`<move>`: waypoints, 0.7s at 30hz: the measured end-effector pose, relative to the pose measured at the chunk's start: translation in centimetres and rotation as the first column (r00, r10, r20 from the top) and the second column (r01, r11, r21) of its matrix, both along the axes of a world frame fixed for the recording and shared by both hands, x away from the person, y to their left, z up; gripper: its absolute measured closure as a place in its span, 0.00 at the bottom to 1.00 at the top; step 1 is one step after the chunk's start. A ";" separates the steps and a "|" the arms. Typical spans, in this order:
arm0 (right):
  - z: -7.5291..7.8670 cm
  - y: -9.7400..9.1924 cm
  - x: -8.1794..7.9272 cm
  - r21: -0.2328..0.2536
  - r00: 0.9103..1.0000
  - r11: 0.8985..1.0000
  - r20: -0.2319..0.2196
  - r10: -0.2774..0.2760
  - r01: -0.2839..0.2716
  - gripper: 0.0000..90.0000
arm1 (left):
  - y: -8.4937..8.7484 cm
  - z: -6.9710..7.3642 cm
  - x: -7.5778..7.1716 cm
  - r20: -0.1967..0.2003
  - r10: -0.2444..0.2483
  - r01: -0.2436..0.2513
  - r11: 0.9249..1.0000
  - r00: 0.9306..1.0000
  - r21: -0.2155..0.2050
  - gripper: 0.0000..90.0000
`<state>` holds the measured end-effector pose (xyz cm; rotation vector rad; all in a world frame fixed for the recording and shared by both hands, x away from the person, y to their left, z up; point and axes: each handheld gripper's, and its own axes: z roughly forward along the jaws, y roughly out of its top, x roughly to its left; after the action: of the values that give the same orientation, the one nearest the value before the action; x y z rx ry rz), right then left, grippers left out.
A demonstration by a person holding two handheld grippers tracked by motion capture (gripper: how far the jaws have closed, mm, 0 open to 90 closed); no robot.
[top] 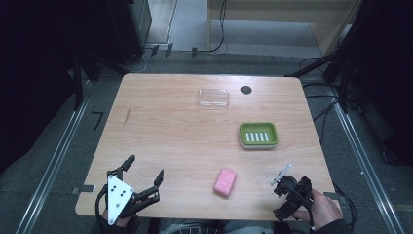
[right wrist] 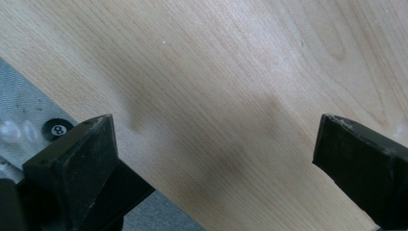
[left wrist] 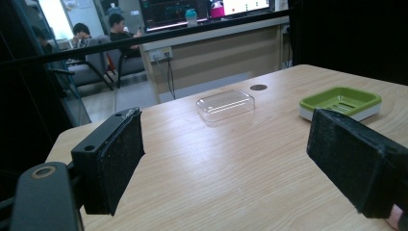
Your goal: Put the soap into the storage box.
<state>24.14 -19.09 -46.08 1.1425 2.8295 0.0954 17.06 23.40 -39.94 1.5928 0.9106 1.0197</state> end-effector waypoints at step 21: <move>-0.2 2.1 0.1 0.015 0.998 0.998 0.016 0.061 -0.061 0.01 | -0.7 -0.1 0.6 0.002 -0.041 0.041 0.999 0.999 0.035 0.15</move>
<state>24.26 -16.96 -46.29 1.0536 2.8552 0.1301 17.62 22.75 -40.09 1.6323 0.8595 1.0140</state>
